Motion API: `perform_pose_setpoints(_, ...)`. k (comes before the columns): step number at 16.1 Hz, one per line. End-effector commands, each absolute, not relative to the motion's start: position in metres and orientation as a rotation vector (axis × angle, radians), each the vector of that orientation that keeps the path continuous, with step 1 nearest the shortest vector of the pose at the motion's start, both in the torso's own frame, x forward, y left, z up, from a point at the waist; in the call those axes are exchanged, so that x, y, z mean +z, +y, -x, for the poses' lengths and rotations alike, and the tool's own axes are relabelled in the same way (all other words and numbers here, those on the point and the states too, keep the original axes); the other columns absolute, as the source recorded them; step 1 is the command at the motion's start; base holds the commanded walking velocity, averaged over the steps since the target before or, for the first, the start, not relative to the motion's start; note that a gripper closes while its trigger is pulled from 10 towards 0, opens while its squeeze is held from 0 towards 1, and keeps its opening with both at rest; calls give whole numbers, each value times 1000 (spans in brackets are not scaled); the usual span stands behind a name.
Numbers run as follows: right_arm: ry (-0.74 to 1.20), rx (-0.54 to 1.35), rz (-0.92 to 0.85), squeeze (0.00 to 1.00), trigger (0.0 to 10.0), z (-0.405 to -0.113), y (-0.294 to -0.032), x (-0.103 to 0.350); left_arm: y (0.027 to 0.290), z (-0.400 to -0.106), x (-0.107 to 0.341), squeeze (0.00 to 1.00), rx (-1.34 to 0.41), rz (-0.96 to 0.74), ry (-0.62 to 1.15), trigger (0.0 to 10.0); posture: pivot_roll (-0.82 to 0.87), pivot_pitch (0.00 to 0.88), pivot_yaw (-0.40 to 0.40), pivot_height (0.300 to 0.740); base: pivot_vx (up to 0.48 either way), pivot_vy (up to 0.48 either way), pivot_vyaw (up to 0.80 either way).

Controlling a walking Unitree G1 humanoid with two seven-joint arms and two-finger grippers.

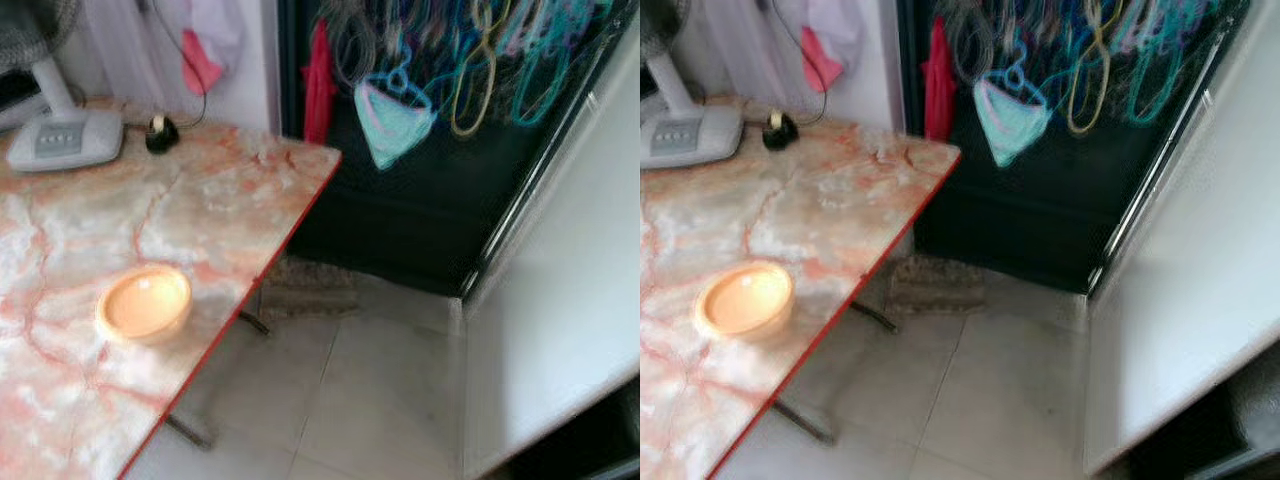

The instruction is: Restocking fridge

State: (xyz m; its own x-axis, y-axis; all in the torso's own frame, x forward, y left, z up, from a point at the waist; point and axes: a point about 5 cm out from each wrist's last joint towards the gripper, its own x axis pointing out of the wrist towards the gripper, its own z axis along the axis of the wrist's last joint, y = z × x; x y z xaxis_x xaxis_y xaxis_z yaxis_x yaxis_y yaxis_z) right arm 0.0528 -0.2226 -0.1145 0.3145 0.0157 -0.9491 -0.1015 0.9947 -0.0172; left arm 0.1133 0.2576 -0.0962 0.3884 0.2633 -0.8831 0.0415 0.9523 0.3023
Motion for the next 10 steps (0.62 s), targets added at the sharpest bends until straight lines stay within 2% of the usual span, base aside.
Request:
perform_pose_setpoints(1,1237,52,77,0,10000,-54,-230,-113,250,-116,-98,0,123,-292,1166,10000,100,0,-22,740,0,-330,0)
perform_pose_setpoints(8,1239,60,76,0,10000,-54,-228,-113,251,-113,-98,0,127,-296,1171,10000,99,0,-17,740,0,-333,0)
perform_pose_setpoints(10,1244,68,85,0,10000,-54,-228,-113,251,-112,-99,0,137,-274,1179,10000,99,0,-16,740,0,0,-781)
